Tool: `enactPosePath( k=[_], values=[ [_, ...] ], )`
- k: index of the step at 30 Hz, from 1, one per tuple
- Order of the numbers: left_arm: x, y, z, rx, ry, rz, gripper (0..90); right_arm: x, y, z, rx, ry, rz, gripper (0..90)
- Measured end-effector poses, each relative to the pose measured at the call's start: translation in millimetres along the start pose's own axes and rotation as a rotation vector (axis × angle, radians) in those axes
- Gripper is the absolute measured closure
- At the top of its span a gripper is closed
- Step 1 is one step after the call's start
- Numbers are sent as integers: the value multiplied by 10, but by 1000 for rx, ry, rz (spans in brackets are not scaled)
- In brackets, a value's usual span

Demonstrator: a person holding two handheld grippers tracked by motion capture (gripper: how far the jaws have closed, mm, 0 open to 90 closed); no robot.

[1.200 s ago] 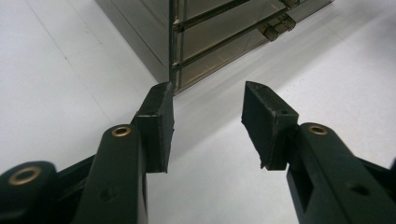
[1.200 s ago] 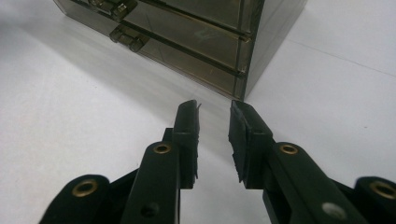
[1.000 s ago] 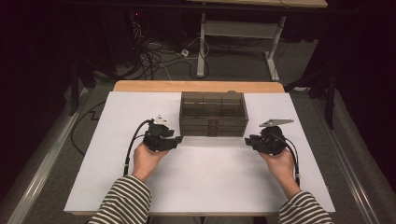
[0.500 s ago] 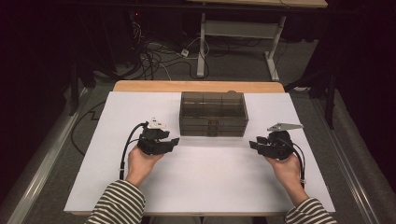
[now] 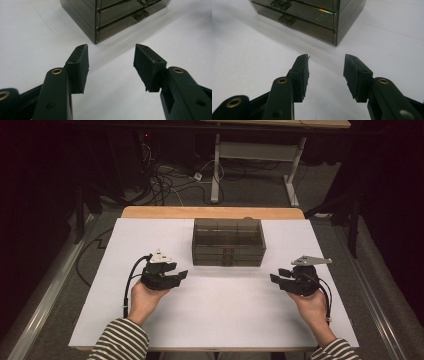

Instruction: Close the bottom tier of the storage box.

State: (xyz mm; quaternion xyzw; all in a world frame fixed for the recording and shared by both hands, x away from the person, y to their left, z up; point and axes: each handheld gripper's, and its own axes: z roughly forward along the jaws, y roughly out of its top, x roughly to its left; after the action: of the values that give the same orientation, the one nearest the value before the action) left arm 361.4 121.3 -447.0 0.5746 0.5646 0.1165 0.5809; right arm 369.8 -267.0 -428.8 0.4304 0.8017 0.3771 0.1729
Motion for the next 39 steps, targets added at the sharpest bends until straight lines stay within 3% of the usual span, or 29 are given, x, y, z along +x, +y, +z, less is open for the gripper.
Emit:
enactPosePath(
  k=[17, 39],
  values=[
    [60, -12, -223, -53, -22, -8, 446, -14, -160, -143, -59, 1, 15, 515],
    [169, -60, -493, -128, -21, -14, 437, -43, -366, -359, -136, 0, 36, 456]
  ],
)
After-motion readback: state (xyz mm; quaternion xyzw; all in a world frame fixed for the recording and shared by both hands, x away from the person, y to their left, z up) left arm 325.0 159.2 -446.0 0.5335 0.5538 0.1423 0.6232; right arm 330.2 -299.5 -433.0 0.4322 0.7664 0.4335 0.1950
